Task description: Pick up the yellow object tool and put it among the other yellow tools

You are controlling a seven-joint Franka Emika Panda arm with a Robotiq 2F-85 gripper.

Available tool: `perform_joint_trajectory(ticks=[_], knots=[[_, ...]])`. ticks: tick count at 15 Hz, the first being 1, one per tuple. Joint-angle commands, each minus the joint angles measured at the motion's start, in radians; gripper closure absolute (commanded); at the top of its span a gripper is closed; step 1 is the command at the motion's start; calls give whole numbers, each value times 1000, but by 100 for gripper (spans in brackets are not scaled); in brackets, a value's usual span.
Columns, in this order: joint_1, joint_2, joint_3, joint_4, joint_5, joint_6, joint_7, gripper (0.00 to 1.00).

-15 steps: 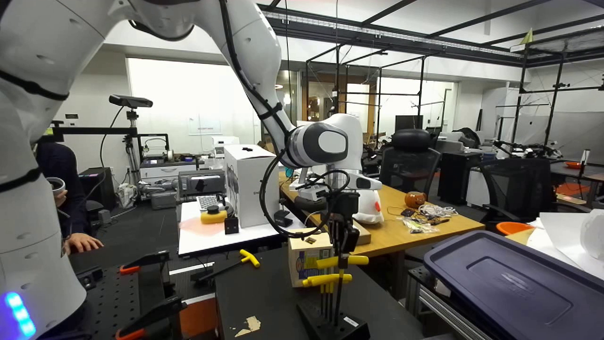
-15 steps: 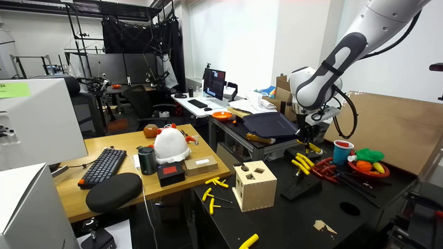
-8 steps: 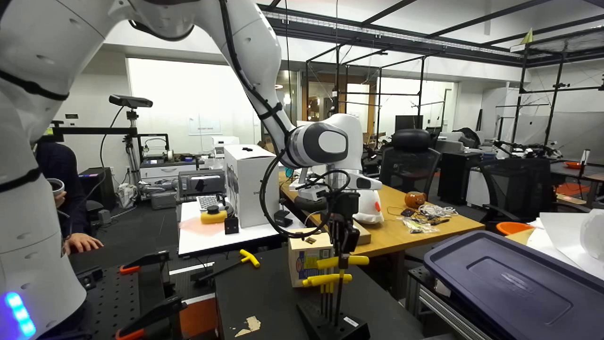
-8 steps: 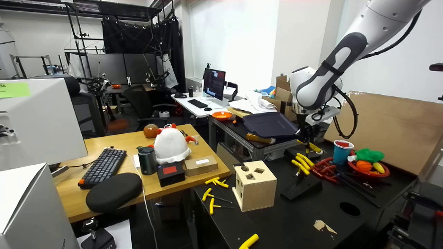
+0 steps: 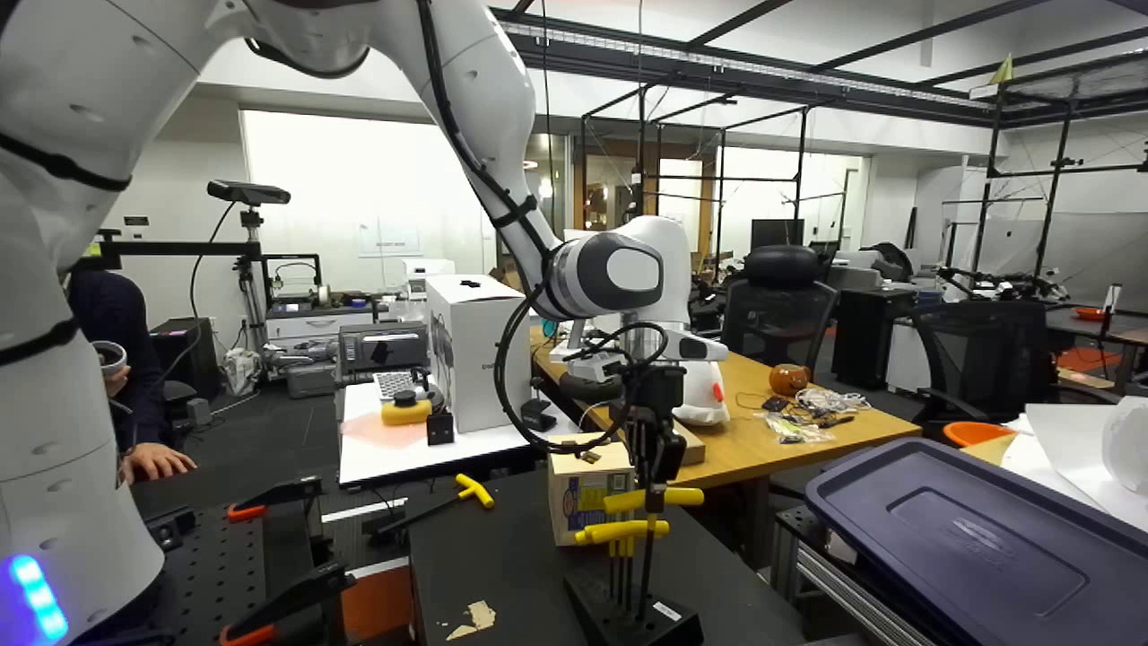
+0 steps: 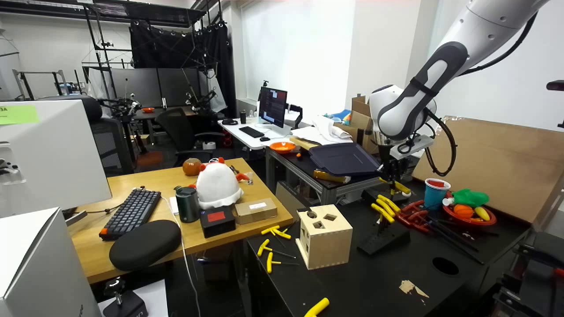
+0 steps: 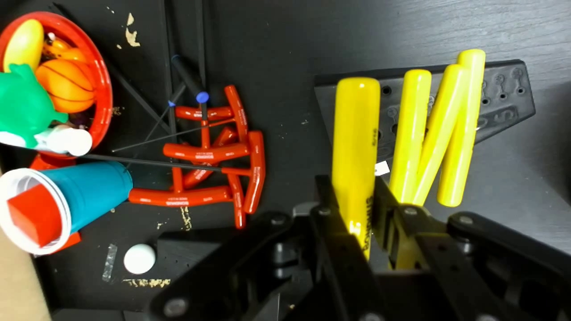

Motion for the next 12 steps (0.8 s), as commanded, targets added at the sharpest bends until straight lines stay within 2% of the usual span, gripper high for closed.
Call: perform_joint_trajectory(ticks=[1, 12], knots=[[5, -14, -2, -2, -9, -27, -12, 94], [2, -10, 12, -4, 1, -28, -18, 94]])
